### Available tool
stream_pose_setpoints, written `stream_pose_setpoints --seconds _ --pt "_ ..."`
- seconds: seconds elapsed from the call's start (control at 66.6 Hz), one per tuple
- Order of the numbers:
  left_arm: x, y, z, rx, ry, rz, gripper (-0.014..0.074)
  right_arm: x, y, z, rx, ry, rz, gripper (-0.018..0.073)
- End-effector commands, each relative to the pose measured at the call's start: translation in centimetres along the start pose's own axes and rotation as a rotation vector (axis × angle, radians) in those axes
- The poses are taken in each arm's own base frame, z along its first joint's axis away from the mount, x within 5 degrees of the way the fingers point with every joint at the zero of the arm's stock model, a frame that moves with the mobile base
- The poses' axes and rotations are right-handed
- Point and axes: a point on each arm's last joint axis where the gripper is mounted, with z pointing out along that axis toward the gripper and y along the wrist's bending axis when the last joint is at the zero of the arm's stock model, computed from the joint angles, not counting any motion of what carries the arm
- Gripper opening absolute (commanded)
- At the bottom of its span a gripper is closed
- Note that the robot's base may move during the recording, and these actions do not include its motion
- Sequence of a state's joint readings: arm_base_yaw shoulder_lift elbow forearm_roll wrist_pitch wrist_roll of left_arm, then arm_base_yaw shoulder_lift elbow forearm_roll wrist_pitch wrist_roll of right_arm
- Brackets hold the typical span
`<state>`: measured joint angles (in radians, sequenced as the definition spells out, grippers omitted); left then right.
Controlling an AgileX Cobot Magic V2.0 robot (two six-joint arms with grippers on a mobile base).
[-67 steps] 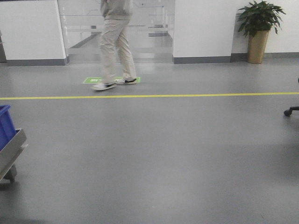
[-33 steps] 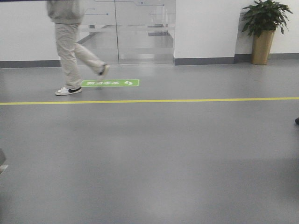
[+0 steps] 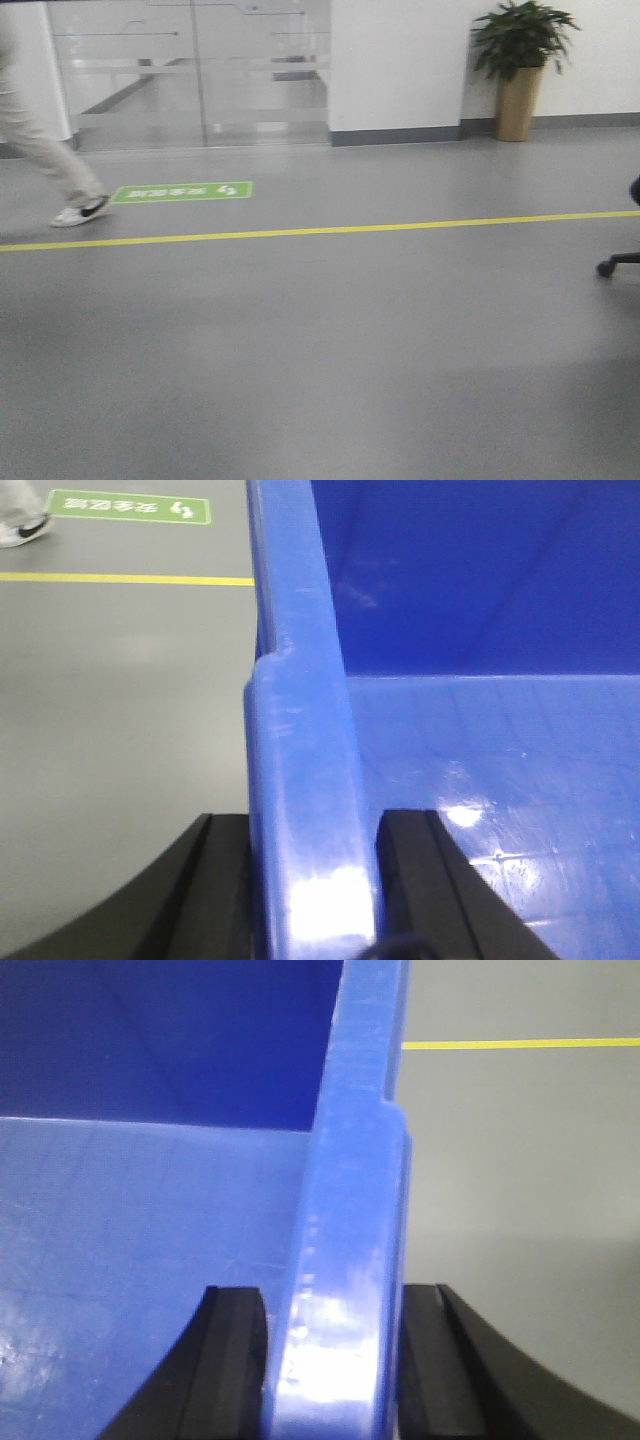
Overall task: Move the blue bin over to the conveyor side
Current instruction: 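Hold the blue bin with both grippers while the base turns away, then carry the blue bin with both grippers to the red-framed grey table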
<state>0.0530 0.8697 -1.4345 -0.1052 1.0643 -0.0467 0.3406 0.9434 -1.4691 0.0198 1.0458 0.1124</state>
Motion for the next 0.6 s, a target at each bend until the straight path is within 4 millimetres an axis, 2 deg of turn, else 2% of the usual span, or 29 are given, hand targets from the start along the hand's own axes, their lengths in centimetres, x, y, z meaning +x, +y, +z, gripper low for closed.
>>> stream_pose_setpoints --seconds 0.0,0.585 --pt "-1.51 0.53 -1.21 -0.074 -0.17 0.068 -0.0013 -1.28 -0.95 -1.24 0.107 -0.143 -0.09 -0.0079" --pt "-1.5 0.53 -1.29 -0.074 -0.172 0.068 -0.0013 -1.28 -0.95 -1.24 0.107 -0.143 -0.09 -0.0079"
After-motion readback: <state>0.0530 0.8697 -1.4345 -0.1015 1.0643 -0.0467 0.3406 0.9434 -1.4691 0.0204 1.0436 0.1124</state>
